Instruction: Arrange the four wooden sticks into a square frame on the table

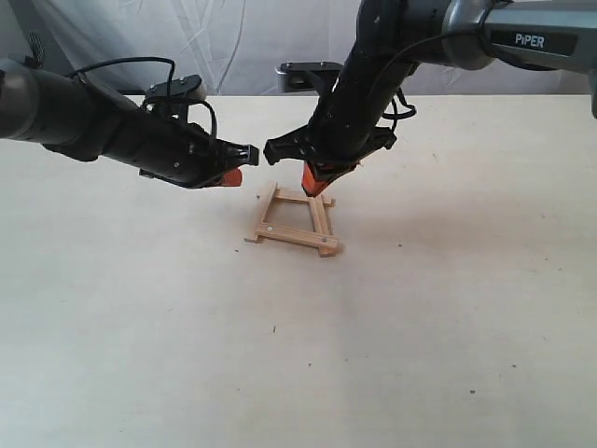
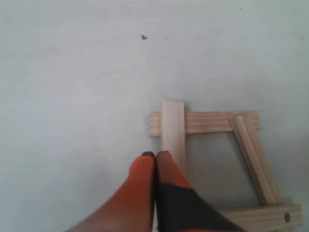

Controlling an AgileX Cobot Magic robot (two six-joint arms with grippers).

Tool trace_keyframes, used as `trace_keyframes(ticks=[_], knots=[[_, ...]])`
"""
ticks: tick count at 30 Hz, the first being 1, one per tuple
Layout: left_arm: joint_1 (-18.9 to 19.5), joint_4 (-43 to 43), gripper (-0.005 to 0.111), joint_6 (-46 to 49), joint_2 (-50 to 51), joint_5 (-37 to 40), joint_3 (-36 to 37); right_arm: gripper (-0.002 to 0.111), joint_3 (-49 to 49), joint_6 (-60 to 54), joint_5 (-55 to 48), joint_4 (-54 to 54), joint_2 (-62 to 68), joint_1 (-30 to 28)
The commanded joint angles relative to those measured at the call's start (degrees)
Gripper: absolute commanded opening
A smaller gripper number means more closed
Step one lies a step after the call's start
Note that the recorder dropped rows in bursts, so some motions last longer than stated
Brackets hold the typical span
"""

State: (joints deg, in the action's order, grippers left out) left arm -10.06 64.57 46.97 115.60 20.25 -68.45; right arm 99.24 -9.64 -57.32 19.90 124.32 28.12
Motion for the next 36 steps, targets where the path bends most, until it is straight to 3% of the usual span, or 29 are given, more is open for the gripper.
trace_keyframes(ticks=[1,10,19,24,36], knots=[[-0.48,0.49,0.003,-0.77,0.96,1.23,-0.05,0.0,-0.35,0.38,0.17,-0.88,0.49,0.03],[-0.48,1.23,0.021,-0.86,1.23,1.56,-0.05,0.0,-7.05,-1.12,4.33,-1.84,-1.13,0.17],[-0.48,1.96,0.041,-0.86,3.71,2.43,-0.16,0.0,-9.96,-3.17,14.49,-1.79,-0.77,4.56],[-0.48,3.06,0.041,-0.86,4.05,2.57,-0.16,0.0,-9.96,-1.0,16.33,-2.02,-0.77,4.78],[-2.09,3.9,0.041,0.82,4.05,1.97,-0.16,0.0,-9.96,13.11,7.24,-10.37,-1.16,4.55]])
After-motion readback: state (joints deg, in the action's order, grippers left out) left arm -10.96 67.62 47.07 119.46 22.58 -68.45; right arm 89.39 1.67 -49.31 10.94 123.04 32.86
